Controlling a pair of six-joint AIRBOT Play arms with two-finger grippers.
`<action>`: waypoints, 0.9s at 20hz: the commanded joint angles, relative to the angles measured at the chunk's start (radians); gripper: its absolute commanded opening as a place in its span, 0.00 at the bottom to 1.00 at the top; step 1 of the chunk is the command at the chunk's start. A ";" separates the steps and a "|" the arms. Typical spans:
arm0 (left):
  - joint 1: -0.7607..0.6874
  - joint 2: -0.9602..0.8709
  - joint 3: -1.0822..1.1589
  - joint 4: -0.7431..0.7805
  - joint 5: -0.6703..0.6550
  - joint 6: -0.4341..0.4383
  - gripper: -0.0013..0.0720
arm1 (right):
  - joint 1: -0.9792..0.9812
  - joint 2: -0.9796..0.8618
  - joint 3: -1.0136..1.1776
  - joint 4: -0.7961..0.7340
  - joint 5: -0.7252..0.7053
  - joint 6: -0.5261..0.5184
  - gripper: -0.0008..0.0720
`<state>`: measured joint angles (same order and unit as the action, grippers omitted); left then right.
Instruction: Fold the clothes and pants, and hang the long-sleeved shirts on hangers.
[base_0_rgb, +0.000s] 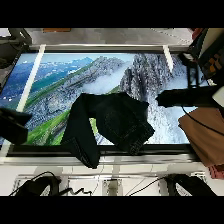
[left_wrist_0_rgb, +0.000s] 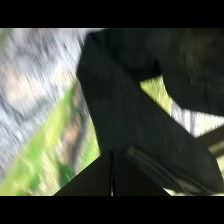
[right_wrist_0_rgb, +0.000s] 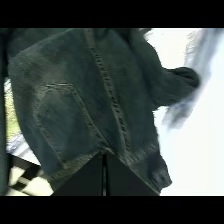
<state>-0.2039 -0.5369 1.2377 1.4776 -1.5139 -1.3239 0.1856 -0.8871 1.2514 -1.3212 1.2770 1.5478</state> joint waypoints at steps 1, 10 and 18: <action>0.000 0.133 -0.269 0.003 0.078 -0.145 0.04 | -0.032 0.174 -0.121 -0.053 0.032 -0.023 0.06; 0.000 0.249 -0.853 -0.391 0.327 -0.389 0.94 | -0.035 0.367 -0.598 -0.029 0.065 -0.022 0.22; -0.034 0.006 -0.933 -0.443 0.359 -0.311 0.91 | -0.035 0.367 -0.648 -0.008 -0.130 -0.019 0.23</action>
<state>-0.2153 -0.4267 0.3241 1.0664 -1.1675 -1.6760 0.1501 -0.5228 0.6178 -1.3334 1.2194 1.5261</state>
